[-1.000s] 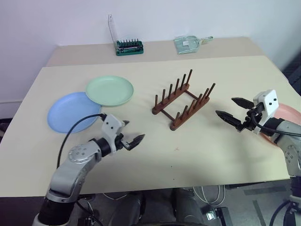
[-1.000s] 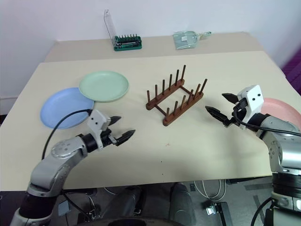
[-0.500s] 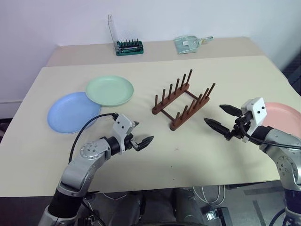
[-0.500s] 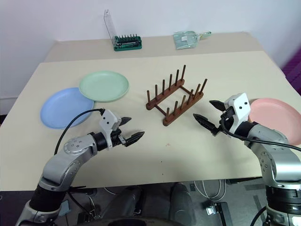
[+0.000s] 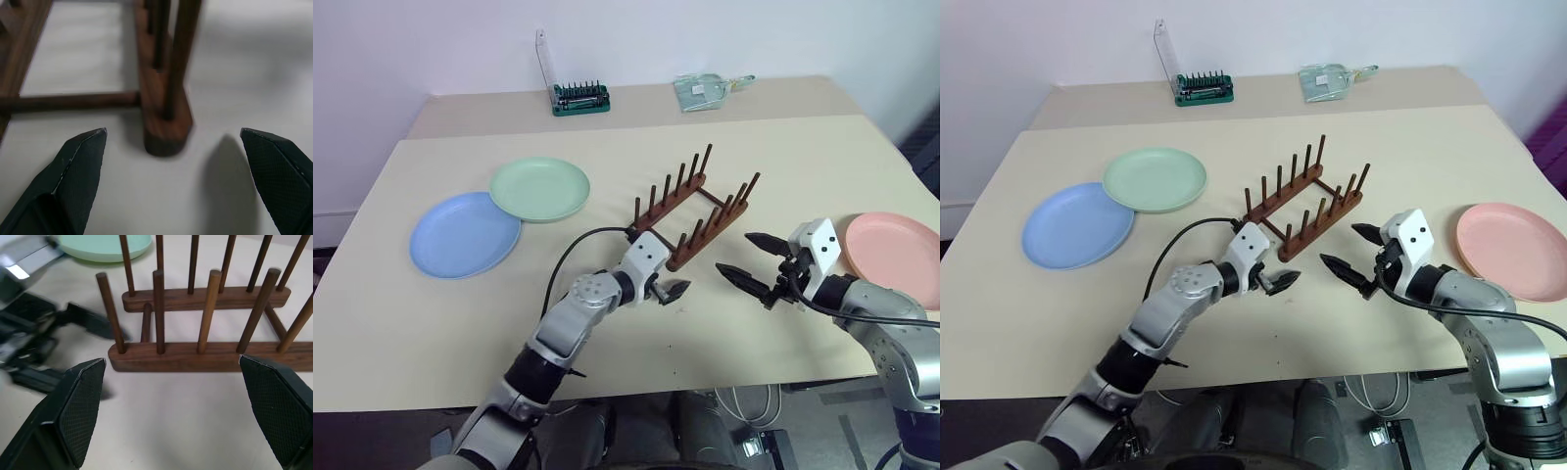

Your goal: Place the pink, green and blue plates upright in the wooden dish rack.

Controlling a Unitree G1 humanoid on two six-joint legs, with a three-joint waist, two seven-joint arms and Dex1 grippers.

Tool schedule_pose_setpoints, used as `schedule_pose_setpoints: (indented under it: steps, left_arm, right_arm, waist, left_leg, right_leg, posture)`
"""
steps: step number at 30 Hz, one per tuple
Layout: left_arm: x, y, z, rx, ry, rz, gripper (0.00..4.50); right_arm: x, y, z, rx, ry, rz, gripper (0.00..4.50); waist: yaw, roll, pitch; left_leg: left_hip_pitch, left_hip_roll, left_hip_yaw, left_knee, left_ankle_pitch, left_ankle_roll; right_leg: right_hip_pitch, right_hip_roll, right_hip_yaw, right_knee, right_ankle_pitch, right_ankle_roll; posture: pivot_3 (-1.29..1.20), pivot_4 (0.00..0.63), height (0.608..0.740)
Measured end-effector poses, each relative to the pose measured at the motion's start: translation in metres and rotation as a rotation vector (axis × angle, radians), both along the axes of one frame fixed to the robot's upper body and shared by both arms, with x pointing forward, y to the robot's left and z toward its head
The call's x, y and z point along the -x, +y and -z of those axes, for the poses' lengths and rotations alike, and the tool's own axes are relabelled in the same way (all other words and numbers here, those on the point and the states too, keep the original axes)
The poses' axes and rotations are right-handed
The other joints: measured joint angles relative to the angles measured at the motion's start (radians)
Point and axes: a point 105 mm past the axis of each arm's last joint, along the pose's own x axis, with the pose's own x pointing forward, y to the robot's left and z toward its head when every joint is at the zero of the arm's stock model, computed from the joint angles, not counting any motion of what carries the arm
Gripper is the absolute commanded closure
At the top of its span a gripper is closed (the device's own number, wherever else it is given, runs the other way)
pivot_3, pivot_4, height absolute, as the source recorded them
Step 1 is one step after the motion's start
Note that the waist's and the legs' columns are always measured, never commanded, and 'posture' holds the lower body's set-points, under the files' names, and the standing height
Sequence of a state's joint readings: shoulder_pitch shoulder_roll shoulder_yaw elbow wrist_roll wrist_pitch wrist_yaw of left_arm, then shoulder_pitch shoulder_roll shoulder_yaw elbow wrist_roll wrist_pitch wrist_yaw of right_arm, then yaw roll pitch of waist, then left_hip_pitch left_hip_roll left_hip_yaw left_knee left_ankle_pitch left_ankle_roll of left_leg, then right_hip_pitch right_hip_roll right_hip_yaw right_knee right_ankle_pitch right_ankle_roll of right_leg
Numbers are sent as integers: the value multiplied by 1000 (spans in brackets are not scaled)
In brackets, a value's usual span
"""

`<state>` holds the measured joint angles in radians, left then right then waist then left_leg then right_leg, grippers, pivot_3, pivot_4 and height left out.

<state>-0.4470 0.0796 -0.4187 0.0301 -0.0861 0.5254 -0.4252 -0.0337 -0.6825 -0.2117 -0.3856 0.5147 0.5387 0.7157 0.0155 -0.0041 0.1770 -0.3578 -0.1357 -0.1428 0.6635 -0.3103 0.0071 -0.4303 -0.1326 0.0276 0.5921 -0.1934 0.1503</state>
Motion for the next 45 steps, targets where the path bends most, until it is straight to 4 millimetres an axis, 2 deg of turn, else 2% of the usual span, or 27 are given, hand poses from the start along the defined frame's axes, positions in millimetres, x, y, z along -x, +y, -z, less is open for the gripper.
schedule_pose_setpoints:
  steps: [4,6,10,15,18,22,29,30,31,32,35,37,39,41,45]
  left_arm:
    - [-7,-2,0,38,2,-47,2915]
    - [-8,0,-4,42,-17,-48,3751]
    - [-7,9,-1,-14,-60,23,3742]
    - [2,19,0,-87,-101,302,3742]
    - [-2,19,-6,-119,-106,449,3742]
    - [-11,12,-5,-109,-89,507,3742]
    - [-17,6,2,-74,-81,490,404]
    - [-19,8,1,-81,-86,476,404]
    - [-21,11,1,-90,-89,462,326]
    - [-23,16,1,-105,-90,452,326]
    - [-18,39,-1,-106,-53,415,1361]
    - [-3,55,-1,-67,19,412,2339]
    - [14,57,0,-69,69,451,3386]
    - [25,51,-1,-76,94,484,4411]
    - [31,19,-2,-99,41,494,4411]
  right_arm:
    - [3,-1,5,5,14,8,0]
    - [3,-2,5,8,16,10,0]
    - [8,-9,11,67,42,11,0]
    - [28,-24,25,146,144,-31,0]
    - [37,-24,28,147,172,-53,0]
    - [41,-19,28,142,167,-64,0]
    - [38,-20,28,153,138,-21,0]
    - [37,-21,27,161,133,-12,0]
    - [35,-23,27,170,127,-1,559]
    - [34,-25,28,185,122,12,920]
    - [29,-39,34,242,137,68,2451]
    - [27,-53,42,291,167,117,3474]
    - [26,-60,46,311,185,139,4478]
    - [24,-60,47,323,184,134,4500]
    - [9,-58,50,387,155,136,4500]
  waist:
    - [3,0,0]
    - [2,0,0]
    - [1,0,0]
    - [9,0,0]
    - [22,-1,0]
    - [24,-1,0]
    - [24,-1,0]
    - [24,-1,0]
    - [24,-1,0]
    - [23,-1,0]
    - [19,-1,0]
    - [21,-1,0]
    - [26,0,0]
    - [29,0,0]
    - [25,-1,0]
  left_leg:
    - [0,0,0,0,0,0]
    - [0,0,0,0,0,0]
    - [0,0,0,0,0,0]
    - [0,0,0,1,0,0]
    - [0,0,0,1,0,0]
    - [-1,0,1,1,0,1]
    - [-1,0,0,1,0,0]
    - [-1,0,1,1,0,0]
    - [-1,0,1,1,0,1]
    - [-1,0,1,1,0,1]
    - [-1,0,1,1,0,1]
    - [-1,0,1,1,0,0]
    - [-1,0,0,1,0,0]
    - [-1,-1,0,2,0,1]
    - [1,-1,1,2,-1,1]
  right_leg:
    - [0,0,0,0,0,0]
    - [0,0,0,0,0,0]
    - [0,0,0,1,0,0]
    - [0,0,0,0,0,0]
    - [0,0,0,0,0,0]
    - [0,0,0,-1,0,1]
    - [0,0,0,-3,0,1]
    - [0,0,0,-3,0,1]
    - [0,0,0,-3,0,1]
    - [0,0,0,-3,0,1]
    - [0,0,0,-2,0,1]
    - [-1,0,0,-1,0,1]
    - [0,0,0,0,0,1]
    - [1,0,0,0,0,1]
    - [2,0,0,-1,0,1]
  posture:
    - [0,150,738]
    - [0,150,738]
    - [0,150,738]
    - [0,150,738]
    - [0,150,738]
    - [0,150,738]
    - [0,150,738]
    - [0,150,738]
    - [0,150,738]
    - [0,150,738]
    - [0,150,738]
    - [0,150,738]
    - [0,150,738]
    - [0,150,738]
    - [0,150,738]
